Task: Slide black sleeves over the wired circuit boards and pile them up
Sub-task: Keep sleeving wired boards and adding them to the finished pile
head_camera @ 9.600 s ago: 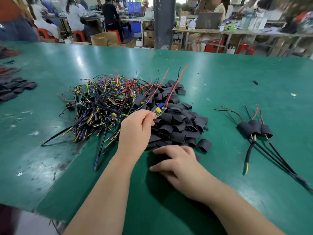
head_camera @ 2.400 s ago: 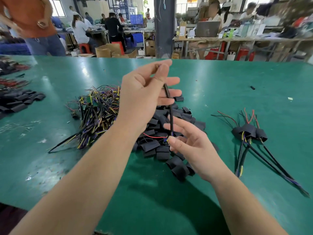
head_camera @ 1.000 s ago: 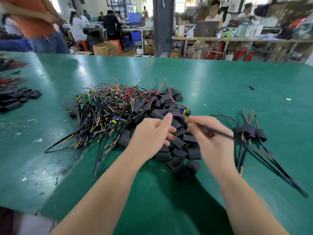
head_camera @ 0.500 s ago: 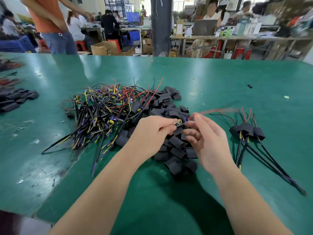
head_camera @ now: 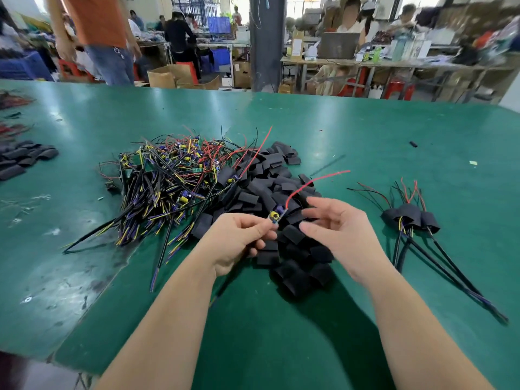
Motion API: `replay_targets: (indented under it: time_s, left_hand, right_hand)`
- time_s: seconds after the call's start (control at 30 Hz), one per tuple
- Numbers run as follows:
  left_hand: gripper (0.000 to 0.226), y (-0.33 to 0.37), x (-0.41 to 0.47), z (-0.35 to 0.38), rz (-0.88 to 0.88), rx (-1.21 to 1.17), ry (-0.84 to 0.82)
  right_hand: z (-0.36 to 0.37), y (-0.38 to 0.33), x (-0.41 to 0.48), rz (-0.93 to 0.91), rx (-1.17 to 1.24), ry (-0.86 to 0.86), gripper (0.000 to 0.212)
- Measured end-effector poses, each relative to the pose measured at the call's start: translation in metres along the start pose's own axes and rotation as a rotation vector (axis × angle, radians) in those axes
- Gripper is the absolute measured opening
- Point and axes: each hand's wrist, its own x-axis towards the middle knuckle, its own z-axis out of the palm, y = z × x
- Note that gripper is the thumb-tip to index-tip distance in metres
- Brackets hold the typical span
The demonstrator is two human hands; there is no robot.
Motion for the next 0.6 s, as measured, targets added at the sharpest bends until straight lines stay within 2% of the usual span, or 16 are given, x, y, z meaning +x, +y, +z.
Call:
replay_targets:
  time_s: [0.07,0.13,0.2,0.3,0.47,0.6]
  left_hand:
    - [0.014,0.000,0.003,-0.005,0.004,-0.080,0.091]
    - [0.012,0.001,0.004,-0.009,0.025,-0.141,0.151]
    - [0.011,0.002,0.004,-0.012,0.044,-0.163,0.183]
    - [0.012,0.002,0.002,-0.016,0.076,-0.148,0.192]
    - [0.020,-0.004,-0.002,-0.020,0.110,-0.111,0.181]
    - [0.022,-0.004,-0.002,-0.023,0.102,-0.105,0.158]
  right_hand:
    - [0.003,0.001,0.000,-0.058,-0.440,0.085,0.026]
    - [0.013,0.001,-0.002,-0.113,-0.624,0.074,0.022]
    - [0.024,0.004,-0.002,-0.116,-0.764,-0.013,0.025]
    - [0.033,0.006,-0.002,-0.110,-0.837,-0.065,0.024]
    - [0.037,-0.004,0.017,-0.224,-0.791,0.120,0.014]
    - [0.046,-0.006,0.054,-0.144,-1.052,0.007,0.021]
